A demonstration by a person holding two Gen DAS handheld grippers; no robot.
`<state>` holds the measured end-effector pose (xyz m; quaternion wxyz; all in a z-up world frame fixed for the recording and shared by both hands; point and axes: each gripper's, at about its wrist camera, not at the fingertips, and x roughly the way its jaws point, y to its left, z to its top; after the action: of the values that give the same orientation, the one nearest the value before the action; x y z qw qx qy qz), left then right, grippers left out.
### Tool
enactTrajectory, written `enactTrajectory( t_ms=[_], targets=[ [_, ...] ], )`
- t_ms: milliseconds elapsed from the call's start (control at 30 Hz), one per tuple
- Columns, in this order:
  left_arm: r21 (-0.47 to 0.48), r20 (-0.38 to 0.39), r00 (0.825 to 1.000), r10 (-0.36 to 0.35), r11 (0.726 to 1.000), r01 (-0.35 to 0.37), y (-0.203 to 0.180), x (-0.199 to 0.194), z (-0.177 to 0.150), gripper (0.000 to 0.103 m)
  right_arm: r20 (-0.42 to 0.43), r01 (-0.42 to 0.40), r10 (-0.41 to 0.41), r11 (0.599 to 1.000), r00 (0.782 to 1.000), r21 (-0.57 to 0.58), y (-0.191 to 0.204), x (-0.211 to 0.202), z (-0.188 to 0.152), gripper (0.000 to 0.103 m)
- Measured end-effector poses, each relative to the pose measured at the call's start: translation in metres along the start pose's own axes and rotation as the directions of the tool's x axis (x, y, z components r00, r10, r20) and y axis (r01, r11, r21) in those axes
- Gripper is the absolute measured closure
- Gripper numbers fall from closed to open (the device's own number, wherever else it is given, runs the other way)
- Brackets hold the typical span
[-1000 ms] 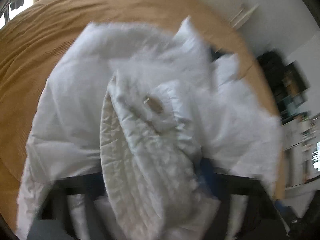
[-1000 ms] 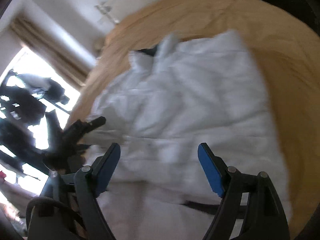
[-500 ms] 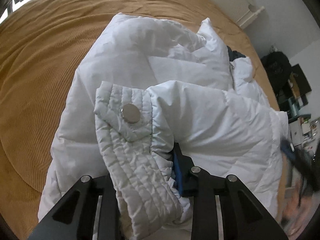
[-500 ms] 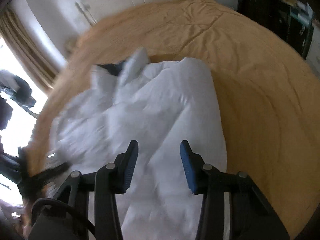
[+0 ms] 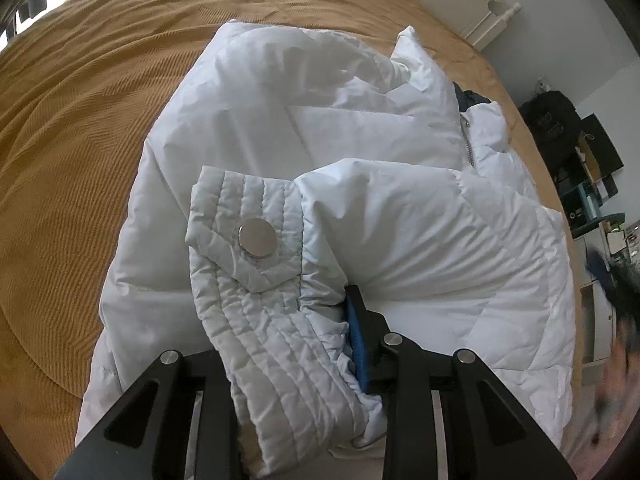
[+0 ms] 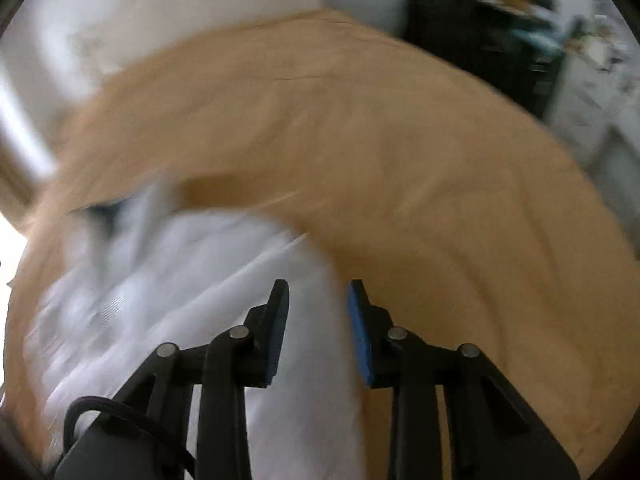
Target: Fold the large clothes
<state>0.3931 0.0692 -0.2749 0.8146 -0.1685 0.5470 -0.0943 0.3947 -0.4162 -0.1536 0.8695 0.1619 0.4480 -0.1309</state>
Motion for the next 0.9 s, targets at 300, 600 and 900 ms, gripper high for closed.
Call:
enactTrajectory(
  t_ms=[300,600,900],
  targets=[
    [-0.025,-0.030,0.999,-0.033,0.999,0.032,0.008,-0.003,0.005,0.074,-0.172,-0.027,-0.027,0.951,0.985,-0.307,0.002,-0.012,-0.164,0.075],
    [-0.058,0.198,0.914,0.354,0.935,-0.350,0.025,-0.103,0.017,0.064,-0.125,0.086,-0.141,0.926,0.982,-0.367,0.022,-0.009,-0.174,0.072],
    [0.211,-0.002,0.997,0.079,0.975,-0.076,-0.090,-0.038,-0.016,0.053,-0.110,0.076,-0.119,0.938,0.987,-0.337,0.022,-0.005,-0.175,0.072]
  ],
)
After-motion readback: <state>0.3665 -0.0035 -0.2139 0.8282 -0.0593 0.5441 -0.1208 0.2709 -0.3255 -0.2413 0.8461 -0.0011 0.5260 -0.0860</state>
